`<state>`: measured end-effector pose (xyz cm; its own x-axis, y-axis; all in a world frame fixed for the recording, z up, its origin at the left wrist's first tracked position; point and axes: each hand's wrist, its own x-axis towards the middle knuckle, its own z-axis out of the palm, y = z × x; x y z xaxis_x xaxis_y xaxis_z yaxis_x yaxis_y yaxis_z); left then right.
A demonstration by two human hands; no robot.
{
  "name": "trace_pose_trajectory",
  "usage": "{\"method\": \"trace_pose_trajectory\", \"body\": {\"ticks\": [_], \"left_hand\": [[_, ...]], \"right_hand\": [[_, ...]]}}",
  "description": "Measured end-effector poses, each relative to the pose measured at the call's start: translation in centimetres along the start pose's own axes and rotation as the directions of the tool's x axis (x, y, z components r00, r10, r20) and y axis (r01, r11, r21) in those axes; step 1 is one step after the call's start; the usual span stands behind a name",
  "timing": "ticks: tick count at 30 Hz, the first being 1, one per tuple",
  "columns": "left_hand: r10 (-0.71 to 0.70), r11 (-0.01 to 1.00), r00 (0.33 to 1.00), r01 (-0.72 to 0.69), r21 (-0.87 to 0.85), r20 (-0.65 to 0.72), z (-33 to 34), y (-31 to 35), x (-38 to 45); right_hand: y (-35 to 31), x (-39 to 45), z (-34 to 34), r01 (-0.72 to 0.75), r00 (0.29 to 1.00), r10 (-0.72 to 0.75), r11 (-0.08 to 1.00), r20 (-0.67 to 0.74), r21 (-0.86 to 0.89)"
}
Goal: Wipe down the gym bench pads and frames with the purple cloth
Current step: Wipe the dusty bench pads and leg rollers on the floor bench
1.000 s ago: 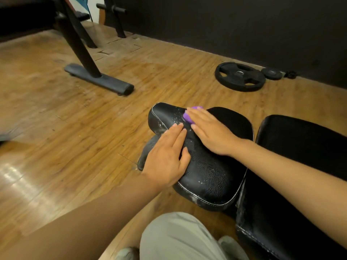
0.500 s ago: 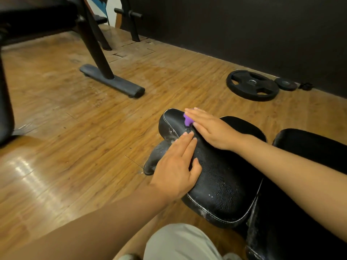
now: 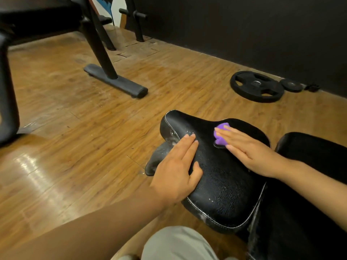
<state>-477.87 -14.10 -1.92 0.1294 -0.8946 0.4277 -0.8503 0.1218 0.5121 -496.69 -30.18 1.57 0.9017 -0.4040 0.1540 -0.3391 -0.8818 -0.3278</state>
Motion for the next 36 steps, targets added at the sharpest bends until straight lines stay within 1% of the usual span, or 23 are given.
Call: {"method": "trace_pose_trajectory", "body": {"ticks": [3, 6, 8, 10, 12, 14, 16, 18, 20, 22, 24, 27, 29, 33, 36], "left_hand": [[0.002, 1.000, 0.999, -0.001, 0.004, -0.035, 0.3, 0.0, -0.2], [0.003, 0.999, 0.998, 0.000, 0.034, -0.063, 0.4, 0.0, -0.1], [0.065, 0.995, 0.991, -0.056, 0.084, -0.114, 0.3, -0.1, 0.2], [0.122, 0.987, 0.982, -0.105, 0.122, -0.143, 0.1, -0.1, 0.3], [0.148, 0.983, 0.982, -0.134, 0.124, -0.115, -0.4, 0.0, -0.1], [0.166, 0.981, 0.985, -0.161, 0.112, -0.041, -0.8, 0.3, -1.1], [0.151, 0.983, 0.988, -0.153, 0.102, 0.029, -1.3, 0.3, -2.2], [0.106, 0.992, 0.991, -0.111, 0.061, 0.088, -1.6, -0.3, -3.0], [0.095, 0.995, 0.986, -0.093, -0.021, 0.140, -1.7, -1.0, -3.6], [0.116, 0.992, 0.979, -0.105, -0.068, 0.170, -1.7, -1.6, -4.1], [0.137, 0.990, 0.973, -0.126, -0.066, 0.185, -1.8, -2.1, -4.6], [0.170, 0.985, 0.969, -0.161, -0.060, 0.179, -1.8, -2.6, -5.1], [0.184, 0.983, 0.967, -0.177, -0.056, 0.177, -1.8, -2.7, -5.1], [0.208, 0.978, 0.966, -0.205, -0.038, 0.151, -1.8, -2.7, -5.0], [0.214, 0.977, 0.966, -0.213, -0.019, 0.148, -1.9, -2.7, -4.9]], "right_hand": [[-0.1, 0.7, 0.5, -0.011, 1.000, 0.012, 1.000, -0.007, 0.016], [-0.6, 4.4, 1.2, 0.003, 0.999, -0.002, 0.999, -0.035, 0.037], [-1.3, 7.9, 1.5, 0.032, 0.999, -0.030, 0.997, -0.029, 0.075], [-2.3, 11.7, 1.7, 0.022, 1.000, -0.022, 0.994, 0.000, 0.108], [-3.0, 14.6, 1.8, -0.004, 1.000, 0.002, 0.994, 0.023, 0.113], [-3.3, 15.8, 2.2, -0.018, 0.999, 0.015, 0.995, 0.029, 0.101], [-3.5, 14.8, 2.3, 0.011, 1.000, -0.012, 0.996, 0.009, 0.087], [-3.7, 12.0, 2.1, 0.112, 0.994, -0.112, 0.992, -0.006, 0.062], [-3.7, 8.0, 1.7, 0.198, 0.980, -0.198, 0.980, 0.015, 0.022], [-3.6, 3.5, 1.1, 0.173, 0.983, -0.175, 0.984, 0.049, 0.035], [-3.5, 0.2, 0.7, 0.136, 0.988, -0.141, 0.988, 0.070, 0.076], [-3.5, -0.3, 0.6, 0.120, 0.987, -0.129, 0.988, 0.093, 0.102], [-3.8, 1.6, 0.7, 0.146, 0.984, -0.154, 0.986, 0.094, 0.081], [-5.0, 9.2, 1.9, 0.248, 0.967, -0.245, 0.967, 0.066, -0.049], [-5.7, 15.0, 2.9, 0.230, 0.972, -0.225, 0.970, 0.074, -0.075]]}}
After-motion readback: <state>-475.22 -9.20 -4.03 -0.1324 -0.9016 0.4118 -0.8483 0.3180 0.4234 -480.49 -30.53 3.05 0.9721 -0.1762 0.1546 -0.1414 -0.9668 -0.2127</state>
